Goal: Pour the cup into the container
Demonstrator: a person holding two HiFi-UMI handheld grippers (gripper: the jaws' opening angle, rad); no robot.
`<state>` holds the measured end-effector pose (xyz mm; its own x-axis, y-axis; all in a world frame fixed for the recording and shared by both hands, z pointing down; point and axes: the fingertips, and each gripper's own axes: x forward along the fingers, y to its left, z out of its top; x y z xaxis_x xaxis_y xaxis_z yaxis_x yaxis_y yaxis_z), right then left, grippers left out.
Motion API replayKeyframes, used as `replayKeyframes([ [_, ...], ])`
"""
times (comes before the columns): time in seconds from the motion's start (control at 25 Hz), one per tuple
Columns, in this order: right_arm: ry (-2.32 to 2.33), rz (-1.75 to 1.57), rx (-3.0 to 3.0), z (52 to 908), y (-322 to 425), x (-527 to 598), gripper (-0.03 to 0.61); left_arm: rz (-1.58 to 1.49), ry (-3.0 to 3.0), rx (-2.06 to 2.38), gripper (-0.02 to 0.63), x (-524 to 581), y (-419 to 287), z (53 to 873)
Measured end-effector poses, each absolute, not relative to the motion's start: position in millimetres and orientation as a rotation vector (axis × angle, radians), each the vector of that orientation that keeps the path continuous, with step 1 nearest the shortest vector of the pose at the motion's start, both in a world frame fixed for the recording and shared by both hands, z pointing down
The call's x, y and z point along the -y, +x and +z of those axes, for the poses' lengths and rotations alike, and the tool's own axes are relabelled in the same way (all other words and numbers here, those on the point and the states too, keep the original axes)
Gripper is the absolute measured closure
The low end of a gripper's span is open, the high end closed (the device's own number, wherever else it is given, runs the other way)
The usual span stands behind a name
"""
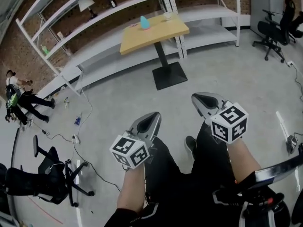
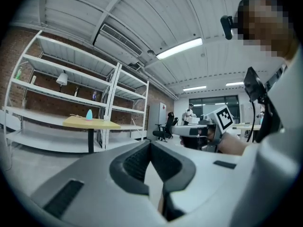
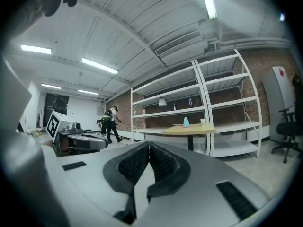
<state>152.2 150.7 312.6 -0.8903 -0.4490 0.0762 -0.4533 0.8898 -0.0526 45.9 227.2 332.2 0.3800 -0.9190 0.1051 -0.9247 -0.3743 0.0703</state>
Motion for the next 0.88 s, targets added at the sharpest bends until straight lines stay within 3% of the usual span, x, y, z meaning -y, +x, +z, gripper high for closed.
replayKeyframes([
  [0.88, 0.721, 0.098, 3.015, 302, 30, 182, 0.577, 0.075, 2.526, 1.69, 0.612, 107, -81, 321],
])
